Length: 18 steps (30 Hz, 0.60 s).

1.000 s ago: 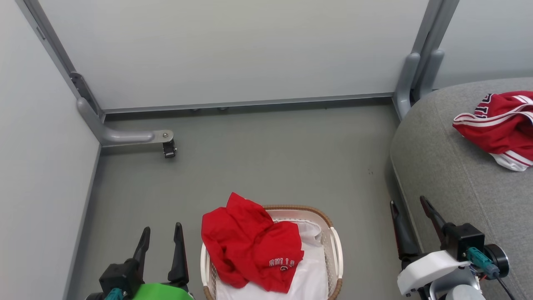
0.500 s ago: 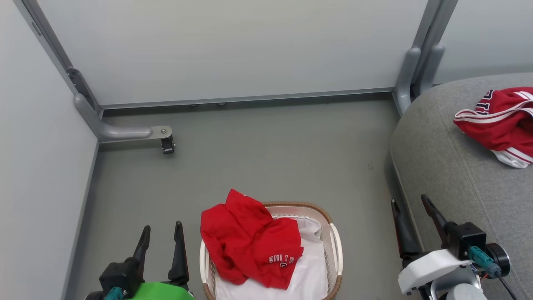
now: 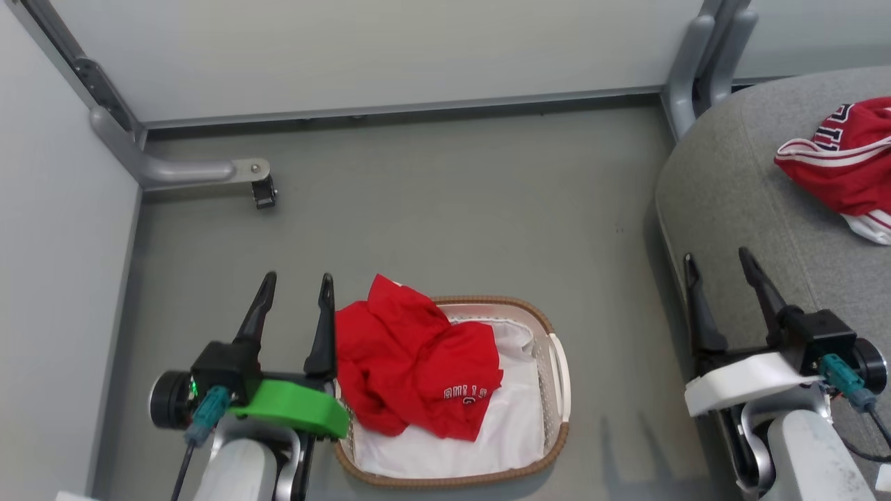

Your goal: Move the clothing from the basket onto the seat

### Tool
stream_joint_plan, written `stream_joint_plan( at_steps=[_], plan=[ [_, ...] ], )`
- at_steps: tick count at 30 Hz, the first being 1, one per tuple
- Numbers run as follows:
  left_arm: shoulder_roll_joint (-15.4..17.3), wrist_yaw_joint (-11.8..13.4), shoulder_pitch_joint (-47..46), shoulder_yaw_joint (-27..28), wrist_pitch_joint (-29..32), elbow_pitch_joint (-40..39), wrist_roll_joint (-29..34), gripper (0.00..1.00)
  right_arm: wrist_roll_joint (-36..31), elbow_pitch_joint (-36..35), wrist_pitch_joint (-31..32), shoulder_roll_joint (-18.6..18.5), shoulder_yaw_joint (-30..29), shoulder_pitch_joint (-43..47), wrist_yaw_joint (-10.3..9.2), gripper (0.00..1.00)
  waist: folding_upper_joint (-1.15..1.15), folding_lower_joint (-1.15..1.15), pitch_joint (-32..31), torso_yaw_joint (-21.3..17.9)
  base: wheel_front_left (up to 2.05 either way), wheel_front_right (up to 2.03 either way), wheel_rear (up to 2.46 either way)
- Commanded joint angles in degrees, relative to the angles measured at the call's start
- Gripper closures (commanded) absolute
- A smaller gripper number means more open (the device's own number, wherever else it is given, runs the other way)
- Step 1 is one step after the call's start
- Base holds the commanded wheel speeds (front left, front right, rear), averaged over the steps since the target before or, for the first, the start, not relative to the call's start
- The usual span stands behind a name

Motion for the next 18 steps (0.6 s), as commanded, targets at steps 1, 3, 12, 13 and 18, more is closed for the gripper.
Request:
stream_joint_plan(
  at_steps=[1,3,12,13,18],
  plan=[
    [0.1,-0.5,-3.1,-0.6,0.0,0.6,1.0,0.0,-0.5,-0.9,-0.1,-0.2,-0.7,-1.6,-0.05,0.0,0.0,0.0,5.7,-1.1,0.0,0.0,0.0],
    [0.1,-1.0,-6.9,-1.5,0.0,1.8,2.4,0.0,-0.8,-2.0,-0.1,-0.2,-1.3,-3.6,-0.05,0.0,0.0,0.0,8.9,-1.8,0.0,0.0,0.0],
    [0.2,-2.6,-22.6,-7.7,0.0,13.8,5.7,0.0,-0.7,-5.7,-0.1,-0.2,-1.3,-12.2,-0.05,0.0,0.0,0.0,23.5,-6.1,0.0,0.0,0.0],
    [0.2,-2.7,-23.8,-8.3,0.0,15.3,5.7,0.0,-0.6,-6.0,-0.1,-0.2,-1.1,-13.0,-0.05,0.0,0.0,0.0,24.6,-6.6,0.0,0.0,0.0],
    [0.2,-3.2,-29.4,-12.6,0.8,24.7,6.8,0.0,0.4,-7.8,-0.1,-0.2,0.0,-16.4,-0.05,0.0,0.0,0.0,30.9,-9.3,0.0,0.0,0.0]
  ],
)
